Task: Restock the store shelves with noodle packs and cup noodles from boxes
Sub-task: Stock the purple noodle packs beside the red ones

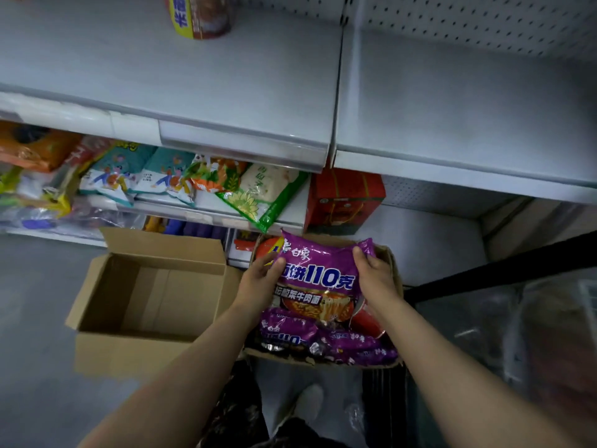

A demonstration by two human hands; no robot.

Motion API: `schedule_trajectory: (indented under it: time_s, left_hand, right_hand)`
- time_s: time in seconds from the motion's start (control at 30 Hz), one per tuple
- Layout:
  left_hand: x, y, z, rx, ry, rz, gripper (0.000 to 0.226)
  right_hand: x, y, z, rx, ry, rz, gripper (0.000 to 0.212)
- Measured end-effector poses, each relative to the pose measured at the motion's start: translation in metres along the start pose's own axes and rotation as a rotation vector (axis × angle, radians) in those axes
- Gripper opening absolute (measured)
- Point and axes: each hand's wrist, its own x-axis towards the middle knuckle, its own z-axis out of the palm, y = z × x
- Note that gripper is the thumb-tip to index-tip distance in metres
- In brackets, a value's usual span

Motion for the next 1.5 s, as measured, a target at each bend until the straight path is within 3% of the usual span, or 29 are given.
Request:
schedule_trajectory:
  time_s: [0.17, 0.43, 0.57, 0.9, 1.07, 1.5]
  left_hand:
    - [-0.038, 0.034, 0.029, -0.064, 0.079, 0.093, 0.03]
    - [-0.091, 0.107, 0.069, -0.339, 0.189, 0.26, 0.014]
    - [-0.117, 0.139, 0.077, -0.405, 0.209, 0.395, 0.013]
    - [-0.174, 0.221, 0.09, -0.544, 0.263, 0.584, 0.019]
    - [-0.195, 0.25, 0.081, -0.522, 0.291, 0.716, 0.012]
    - [-0.225, 0.318, 0.046, -0.294, 0.417, 1.087, 0.018]
  right_hand:
    - [-0.026, -0.02, -0.029, 0.122, 0.047, -0.055, 0.034]
    - [-0.08, -0.061, -0.054, 0.324, -0.109, -0.232, 0.034]
    - [-0.101, -0.092, -0.061, 0.263, -0.078, -0.417, 0.024]
    - [-0.147, -0.173, -0.067, 0.393, 0.045, -0.723, 0.016]
    - [-0.163, -0.199, -0.073, 0.431, 0.093, -0.756, 0.029]
    - [-0.206, -0.265, -0.055, 0.352, 0.306, -1.034, 0.034]
